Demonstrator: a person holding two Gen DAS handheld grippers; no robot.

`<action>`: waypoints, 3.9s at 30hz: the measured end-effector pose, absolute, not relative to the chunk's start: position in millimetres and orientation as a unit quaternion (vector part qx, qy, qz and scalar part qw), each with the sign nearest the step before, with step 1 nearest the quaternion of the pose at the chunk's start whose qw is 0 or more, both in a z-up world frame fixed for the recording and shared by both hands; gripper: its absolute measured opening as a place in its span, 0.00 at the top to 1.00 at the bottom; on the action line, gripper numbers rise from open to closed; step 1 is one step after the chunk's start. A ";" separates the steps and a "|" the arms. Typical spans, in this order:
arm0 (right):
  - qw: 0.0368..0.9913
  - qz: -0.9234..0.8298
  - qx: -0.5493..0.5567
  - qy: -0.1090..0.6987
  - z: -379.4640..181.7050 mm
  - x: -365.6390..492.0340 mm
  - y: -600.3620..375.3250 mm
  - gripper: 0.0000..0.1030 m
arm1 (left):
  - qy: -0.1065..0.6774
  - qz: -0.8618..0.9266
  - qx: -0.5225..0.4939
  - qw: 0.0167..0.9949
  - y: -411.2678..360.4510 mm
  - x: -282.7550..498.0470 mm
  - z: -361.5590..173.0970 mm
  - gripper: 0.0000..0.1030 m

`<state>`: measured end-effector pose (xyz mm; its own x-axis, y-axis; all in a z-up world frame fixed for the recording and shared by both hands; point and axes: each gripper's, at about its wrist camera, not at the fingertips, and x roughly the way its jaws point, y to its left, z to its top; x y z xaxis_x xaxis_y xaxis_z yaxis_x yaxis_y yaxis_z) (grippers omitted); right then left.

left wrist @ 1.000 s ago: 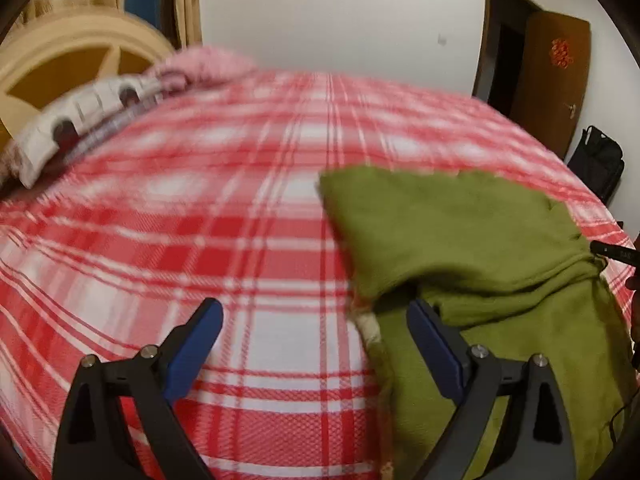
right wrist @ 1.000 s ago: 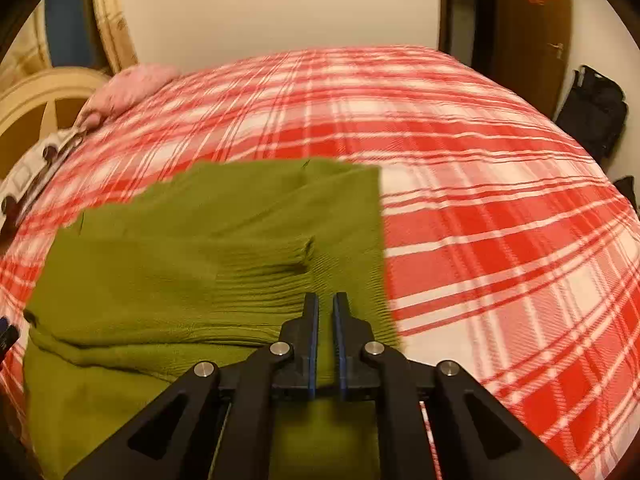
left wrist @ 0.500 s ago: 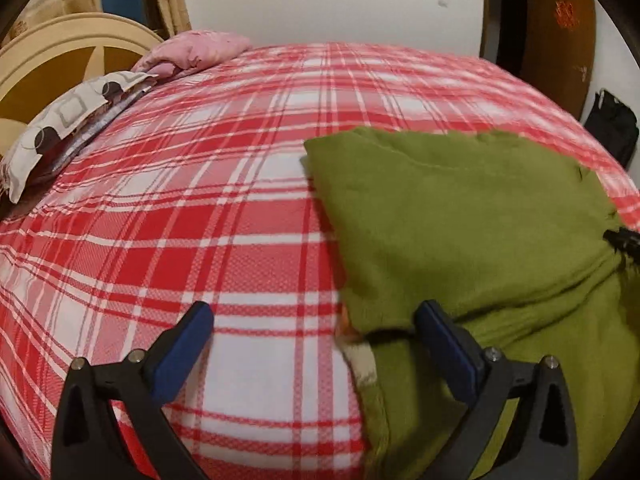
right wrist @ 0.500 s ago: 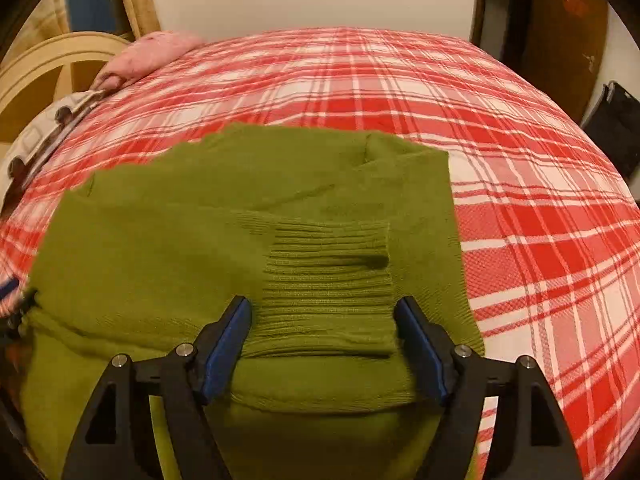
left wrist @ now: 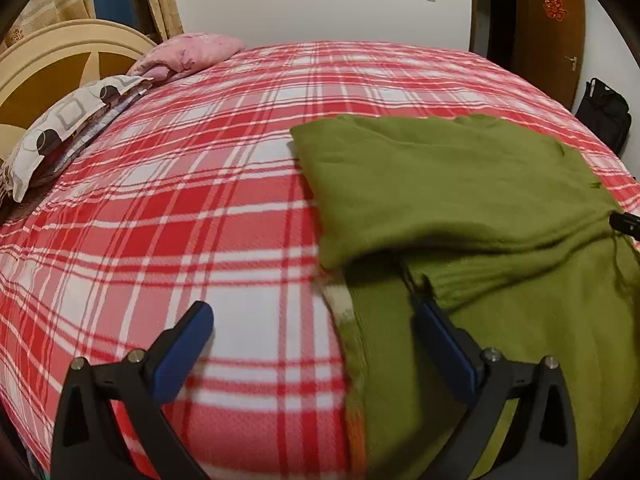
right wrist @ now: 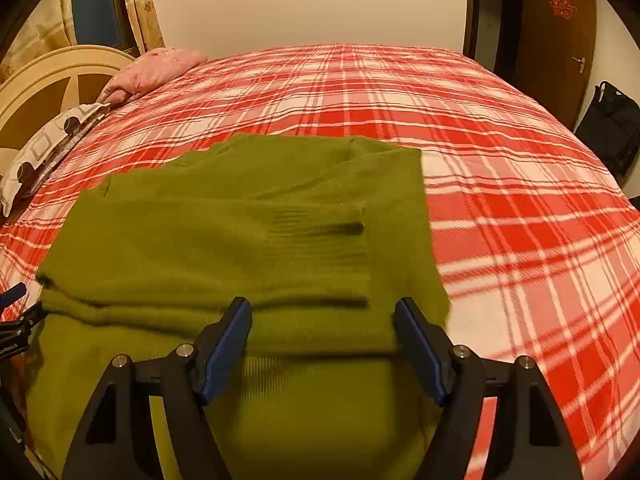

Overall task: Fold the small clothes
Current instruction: 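Regrasp the cuff with the right tool, smooth it flat, release, then move both tools down to the ribbed hem of the green sweater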

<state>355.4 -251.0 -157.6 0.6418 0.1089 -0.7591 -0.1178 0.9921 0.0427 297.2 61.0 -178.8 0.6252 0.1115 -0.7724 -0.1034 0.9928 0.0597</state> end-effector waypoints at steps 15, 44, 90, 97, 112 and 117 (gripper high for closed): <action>0.906 0.058 -0.004 0.419 -172.1 293.4 -255.0 0.28 | 0.435 0.033 -0.017 0.900 40.9 258.6 -181.3 0.00; 0.900 0.041 0.036 0.433 -161.5 402.5 -275.6 0.98 | 0.421 0.081 -0.020 0.903 77.8 313.0 -183.0 0.00; 0.913 0.036 0.007 0.406 -165.9 273.8 -277.3 0.33 | 0.426 0.041 -0.030 0.903 47.3 200.2 -181.0 0.00; 0.911 0.043 0.008 0.411 -163.0 241.9 -275.4 0.33 | 0.439 0.013 -0.035 0.898 36.2 161.7 -181.2 0.00; 0.906 0.036 0.007 0.421 -174.8 155.2 -291.7 0.34 | 0.496 -0.036 -0.088 0.863 36.2 99.3 -203.0 0.09; 0.906 0.028 0.003 0.422 -173.7 133.9 -296.2 0.37 | 0.512 -0.060 -0.095 0.852 26.8 93.2 -205.6 0.13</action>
<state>133.9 -296.2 -173.7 0.6422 0.0534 -0.7647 -0.0490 0.9984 0.0286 93.2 26.8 -205.6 0.4694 -0.1990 -0.8603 0.0049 0.9749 -0.2228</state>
